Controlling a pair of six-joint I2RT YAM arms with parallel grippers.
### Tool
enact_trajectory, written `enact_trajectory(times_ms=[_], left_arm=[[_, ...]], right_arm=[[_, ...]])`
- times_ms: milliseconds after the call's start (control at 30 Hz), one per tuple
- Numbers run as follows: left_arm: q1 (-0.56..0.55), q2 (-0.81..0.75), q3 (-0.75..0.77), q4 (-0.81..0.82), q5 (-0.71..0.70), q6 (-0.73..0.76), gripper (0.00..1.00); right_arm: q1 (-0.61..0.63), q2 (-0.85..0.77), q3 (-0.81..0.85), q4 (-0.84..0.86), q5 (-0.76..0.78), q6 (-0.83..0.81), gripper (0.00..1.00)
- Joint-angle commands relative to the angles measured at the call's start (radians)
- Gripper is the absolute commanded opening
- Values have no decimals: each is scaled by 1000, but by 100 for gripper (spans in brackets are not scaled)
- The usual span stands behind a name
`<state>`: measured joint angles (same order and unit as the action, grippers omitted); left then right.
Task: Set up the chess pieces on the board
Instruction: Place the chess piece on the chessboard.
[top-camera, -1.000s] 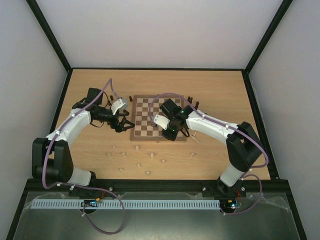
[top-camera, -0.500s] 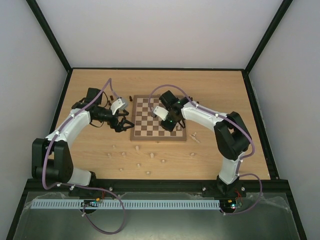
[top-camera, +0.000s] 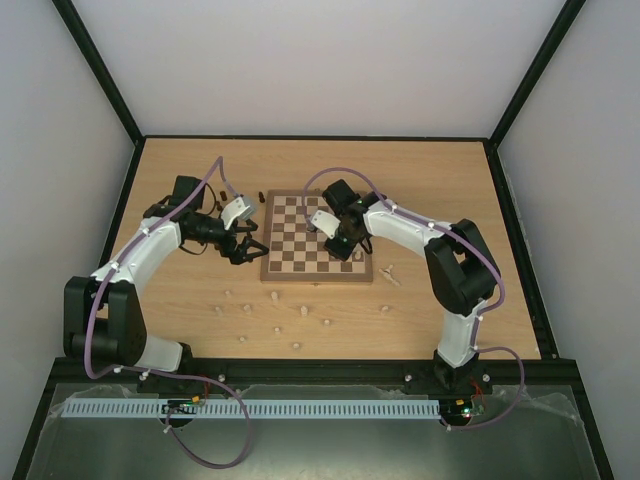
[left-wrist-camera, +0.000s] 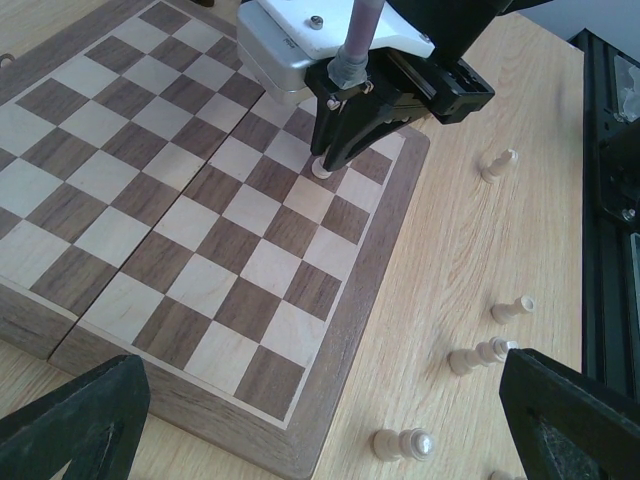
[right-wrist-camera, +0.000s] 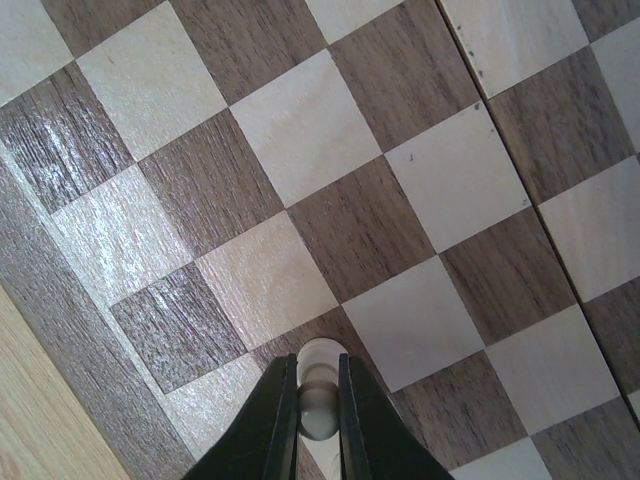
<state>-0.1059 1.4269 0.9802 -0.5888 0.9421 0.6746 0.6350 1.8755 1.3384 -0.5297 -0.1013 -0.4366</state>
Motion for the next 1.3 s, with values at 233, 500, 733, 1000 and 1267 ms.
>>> enact_trajectory(times_ms=[233, 500, 733, 1000, 1267], left_arm=[[9, 3, -3, -14, 30, 29, 99], [11, 5, -5, -13, 28, 29, 99], [11, 4, -6, -13, 30, 28, 99], [11, 3, -4, -16, 32, 28, 99], [11, 1, -5, -17, 33, 29, 99]], right_arm=[[-4, 17, 24, -28, 5, 2, 13], [-5, 13, 16, -33, 13, 0, 13], [-4, -3, -15, -29, 11, -1, 12], [-5, -17, -33, -28, 12, 4, 13], [-5, -41, -27, -31, -1, 9, 24]])
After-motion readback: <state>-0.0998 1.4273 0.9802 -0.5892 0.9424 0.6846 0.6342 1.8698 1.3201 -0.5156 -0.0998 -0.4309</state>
